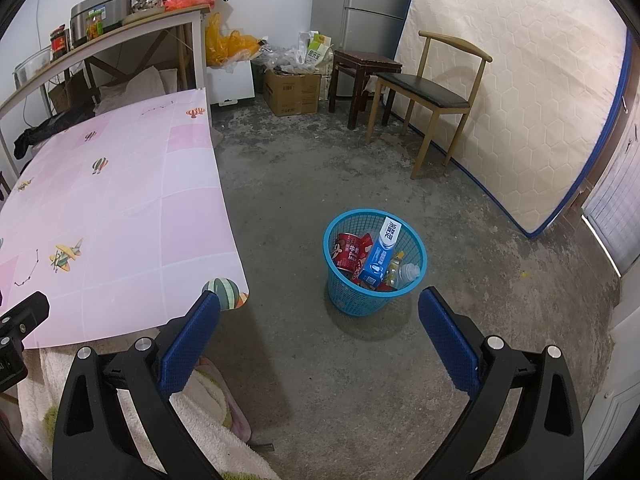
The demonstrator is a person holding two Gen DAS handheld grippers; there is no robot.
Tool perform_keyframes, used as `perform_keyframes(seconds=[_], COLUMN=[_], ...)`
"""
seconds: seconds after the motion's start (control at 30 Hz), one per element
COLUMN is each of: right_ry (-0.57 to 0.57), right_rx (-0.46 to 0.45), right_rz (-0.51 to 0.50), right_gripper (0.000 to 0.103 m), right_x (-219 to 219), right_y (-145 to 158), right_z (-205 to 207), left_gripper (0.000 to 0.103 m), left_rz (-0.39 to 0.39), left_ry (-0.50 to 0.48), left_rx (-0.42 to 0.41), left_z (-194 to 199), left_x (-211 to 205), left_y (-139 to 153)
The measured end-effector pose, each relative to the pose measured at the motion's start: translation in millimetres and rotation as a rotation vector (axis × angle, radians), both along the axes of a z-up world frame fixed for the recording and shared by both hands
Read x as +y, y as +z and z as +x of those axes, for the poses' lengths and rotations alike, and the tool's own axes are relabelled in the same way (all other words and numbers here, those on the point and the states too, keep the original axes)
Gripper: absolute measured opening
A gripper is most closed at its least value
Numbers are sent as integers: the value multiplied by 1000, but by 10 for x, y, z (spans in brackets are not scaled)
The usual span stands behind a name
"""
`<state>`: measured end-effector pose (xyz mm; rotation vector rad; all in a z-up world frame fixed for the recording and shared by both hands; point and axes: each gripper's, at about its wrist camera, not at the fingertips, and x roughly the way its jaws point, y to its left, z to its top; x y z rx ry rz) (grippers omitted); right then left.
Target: Collect trash
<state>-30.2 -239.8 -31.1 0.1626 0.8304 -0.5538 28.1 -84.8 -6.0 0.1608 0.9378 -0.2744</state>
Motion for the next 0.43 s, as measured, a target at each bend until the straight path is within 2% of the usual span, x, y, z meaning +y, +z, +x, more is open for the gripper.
perform_keyframes(seconds=[0.43], right_ry=[-3], right_rx=[-10], right_rz=[6], right_gripper=[97], right_x=[18], right_y=[33], right_z=[20], left_gripper=[94], left_rz=[1], left_ry=[-4], left_rx=[5], left_z=[-23], left_x=[-23], left_y=[12])
